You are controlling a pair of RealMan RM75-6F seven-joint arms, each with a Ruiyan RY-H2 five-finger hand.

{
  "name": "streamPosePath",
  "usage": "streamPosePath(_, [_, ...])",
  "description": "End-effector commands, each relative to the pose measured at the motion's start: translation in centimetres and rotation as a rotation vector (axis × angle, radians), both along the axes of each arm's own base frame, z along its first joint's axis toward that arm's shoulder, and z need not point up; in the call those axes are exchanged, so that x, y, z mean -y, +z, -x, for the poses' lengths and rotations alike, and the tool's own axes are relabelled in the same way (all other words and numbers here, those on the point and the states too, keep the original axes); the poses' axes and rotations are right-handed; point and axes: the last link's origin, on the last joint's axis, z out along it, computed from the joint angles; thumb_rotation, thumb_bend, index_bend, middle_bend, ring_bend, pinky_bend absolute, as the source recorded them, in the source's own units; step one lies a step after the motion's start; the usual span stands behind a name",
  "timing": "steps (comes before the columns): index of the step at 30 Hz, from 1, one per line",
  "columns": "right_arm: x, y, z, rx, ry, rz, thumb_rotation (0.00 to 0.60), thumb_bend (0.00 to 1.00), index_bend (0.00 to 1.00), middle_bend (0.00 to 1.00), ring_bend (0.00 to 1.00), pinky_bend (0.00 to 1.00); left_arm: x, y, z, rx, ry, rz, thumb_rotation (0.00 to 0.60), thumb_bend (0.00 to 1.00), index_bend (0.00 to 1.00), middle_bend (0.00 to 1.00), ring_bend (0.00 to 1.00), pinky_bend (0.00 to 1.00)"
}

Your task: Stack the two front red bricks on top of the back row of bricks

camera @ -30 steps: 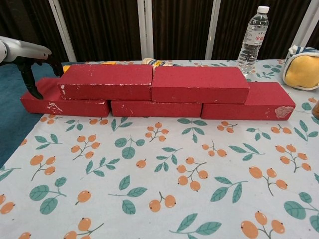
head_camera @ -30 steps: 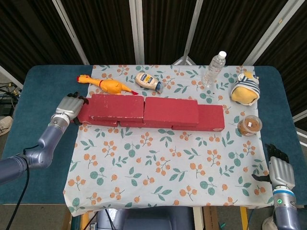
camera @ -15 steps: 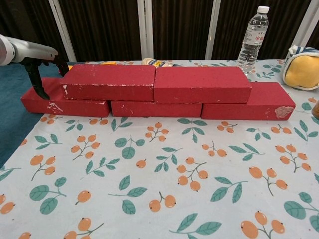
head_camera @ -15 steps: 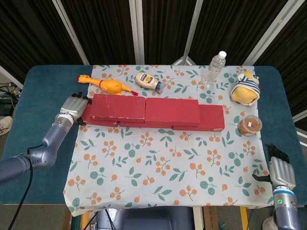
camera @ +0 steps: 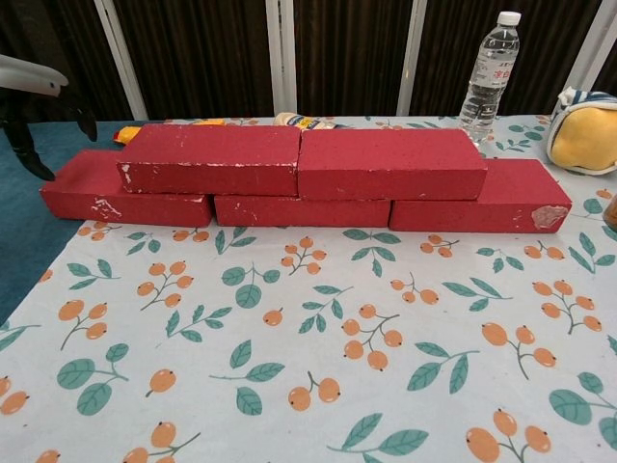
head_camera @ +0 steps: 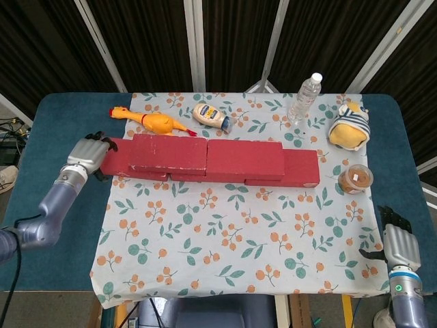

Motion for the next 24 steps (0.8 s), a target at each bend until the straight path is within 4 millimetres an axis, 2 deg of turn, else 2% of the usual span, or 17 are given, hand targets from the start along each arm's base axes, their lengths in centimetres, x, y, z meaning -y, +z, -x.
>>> streamPosePath(1, [0.0, 0.0, -0.2, 0.002, 0.018, -0.004, 0.600, 0.11, 0.00, 0.00, 0.00, 0.00, 5.6, 4.3, 1.5, 0.129, 0.002, -0.135, 0.600, 0.00, 0.19, 0.09, 0.00, 0.11])
streamPosePath(4, [0.0, -0.1, -0.5, 0.005, 0.057, -0.017, 0.600, 0.11, 0.00, 0.00, 0.00, 0.00, 9.9, 5.0, 3.5, 0.165, -0.053, -0.212, 0.600, 0.00, 0.15, 0.06, 0.00, 0.11])
streamPosePath(6, [-0.1, -0.1, -0.8, 0.000, 0.095, -0.021, 0.600, 0.11, 0.00, 0.00, 0.00, 0.00, 13.2, 4.7, 5.5, 0.191, -0.092, -0.266, 0.600, 0.00, 0.14, 0.06, 0.00, 0.11])
streamPosePath(9, [-0.1, -0.1, -1.0, -0.019, 0.140, -0.014, 0.600, 0.11, 0.00, 0.00, 0.00, 0.00, 16.2, 3.9, 7.2, 0.235, -0.130, -0.321, 0.600, 0.00, 0.14, 0.06, 0.00, 0.11])
streamPosePath(16, [-0.4, 0.4, -1.0, -0.054, 0.183, 0.021, 0.600, 0.11, 0.00, 0.00, 0.00, 0.00, 19.7, 2.3, 9.3, 0.306, -0.205, -0.430, 0.600, 0.00, 0.14, 0.07, 0.00, 0.11])
streamPosePath(24, [-1.0, 1.6, -1.1, -0.057, 0.209, 0.064, 0.600, 0.11, 0.00, 0.00, 0.00, 0.00, 20.5, 1.6, 9.5, 0.250, -0.227, -0.440, 0.600, 0.00, 0.14, 0.07, 0.00, 0.11])
